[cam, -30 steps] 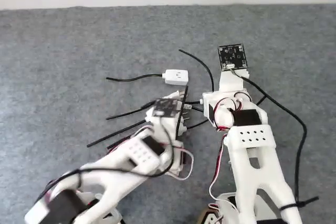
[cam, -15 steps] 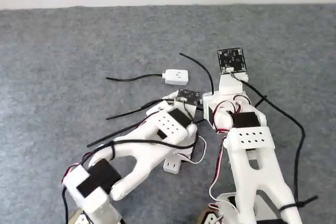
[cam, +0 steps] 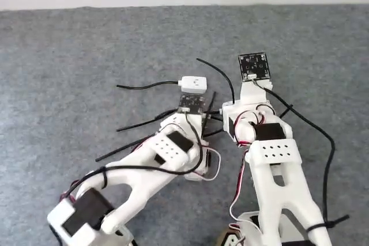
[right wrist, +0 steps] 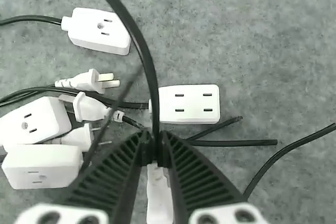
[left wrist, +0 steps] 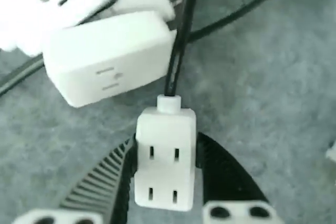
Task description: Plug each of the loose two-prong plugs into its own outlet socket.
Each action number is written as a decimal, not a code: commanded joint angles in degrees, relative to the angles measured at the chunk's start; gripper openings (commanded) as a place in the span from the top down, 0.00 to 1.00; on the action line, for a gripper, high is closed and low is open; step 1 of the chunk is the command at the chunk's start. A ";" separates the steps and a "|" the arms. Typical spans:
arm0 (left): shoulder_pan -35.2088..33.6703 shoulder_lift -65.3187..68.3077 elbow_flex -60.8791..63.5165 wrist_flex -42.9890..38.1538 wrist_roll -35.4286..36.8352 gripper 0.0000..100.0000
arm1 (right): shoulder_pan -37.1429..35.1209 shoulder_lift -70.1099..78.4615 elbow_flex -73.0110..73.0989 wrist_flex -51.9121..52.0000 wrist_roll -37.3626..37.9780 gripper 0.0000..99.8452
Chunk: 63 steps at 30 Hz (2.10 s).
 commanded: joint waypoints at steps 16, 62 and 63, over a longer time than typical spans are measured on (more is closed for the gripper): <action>-6.86 16.18 -16.92 12.31 4.22 0.99 | 0.84 -0.66 -0.97 -1.63 1.76 0.99; -0.18 0.53 -4.44 8.18 -24.97 0.82 | 1.80 -0.66 -0.97 -1.45 1.76 0.99; 0.26 0.09 -3.21 6.68 -24.97 0.85 | 1.89 -0.66 -0.97 -1.36 1.76 0.99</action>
